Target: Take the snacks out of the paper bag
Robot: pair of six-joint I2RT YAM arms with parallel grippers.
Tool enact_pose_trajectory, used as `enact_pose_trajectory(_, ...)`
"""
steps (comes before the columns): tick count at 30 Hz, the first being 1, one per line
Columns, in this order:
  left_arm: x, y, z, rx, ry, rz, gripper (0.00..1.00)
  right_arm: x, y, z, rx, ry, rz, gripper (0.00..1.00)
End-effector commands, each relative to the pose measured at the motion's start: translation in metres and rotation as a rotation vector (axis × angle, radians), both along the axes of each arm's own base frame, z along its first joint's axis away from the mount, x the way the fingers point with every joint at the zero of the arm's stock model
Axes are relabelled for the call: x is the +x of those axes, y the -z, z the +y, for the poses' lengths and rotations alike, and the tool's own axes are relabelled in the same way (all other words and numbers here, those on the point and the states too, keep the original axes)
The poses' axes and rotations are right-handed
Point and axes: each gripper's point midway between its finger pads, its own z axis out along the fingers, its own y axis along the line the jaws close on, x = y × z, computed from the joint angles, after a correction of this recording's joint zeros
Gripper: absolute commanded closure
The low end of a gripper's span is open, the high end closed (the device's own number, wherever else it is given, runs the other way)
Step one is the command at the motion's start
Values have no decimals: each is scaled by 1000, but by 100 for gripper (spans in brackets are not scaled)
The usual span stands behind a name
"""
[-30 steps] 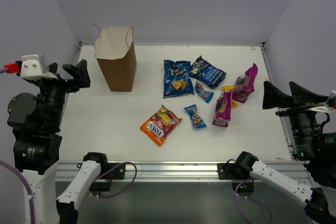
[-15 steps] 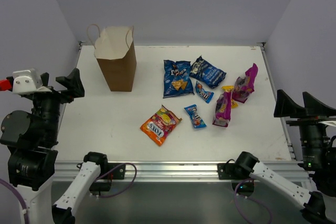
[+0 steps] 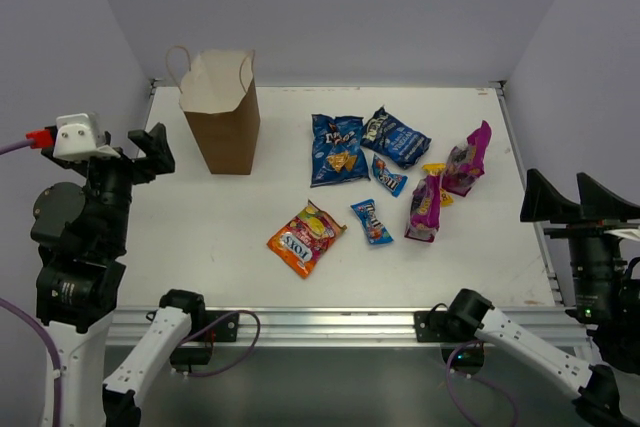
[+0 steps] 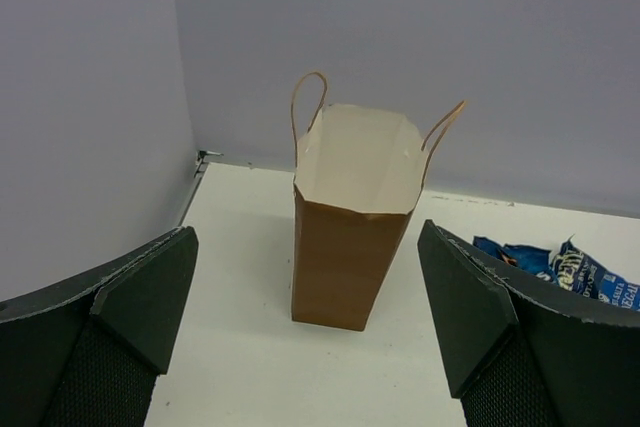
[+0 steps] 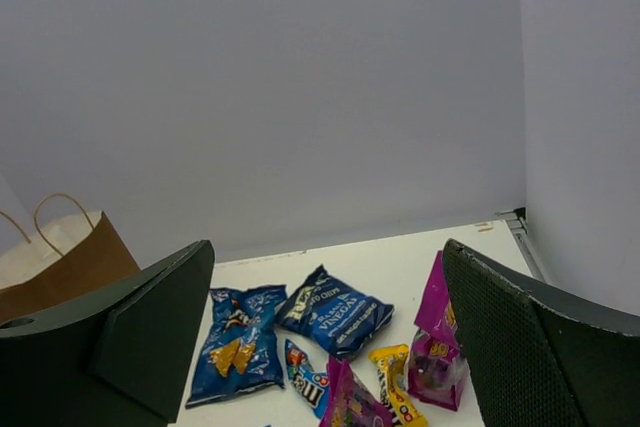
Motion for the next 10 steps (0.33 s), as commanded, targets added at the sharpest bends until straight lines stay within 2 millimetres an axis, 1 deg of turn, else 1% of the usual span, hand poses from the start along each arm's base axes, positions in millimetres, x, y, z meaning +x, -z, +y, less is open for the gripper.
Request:
enact_pose_trajectory(1, 4, -16, 0, 1, -3, -67, 0, 7, -8, 9, -27, 1, -10, 1)
enact_pose_trajectory(10, 12, -6, -4, 6, 8, -47, 0, 7, -9, 13, -26, -16, -15, 1)
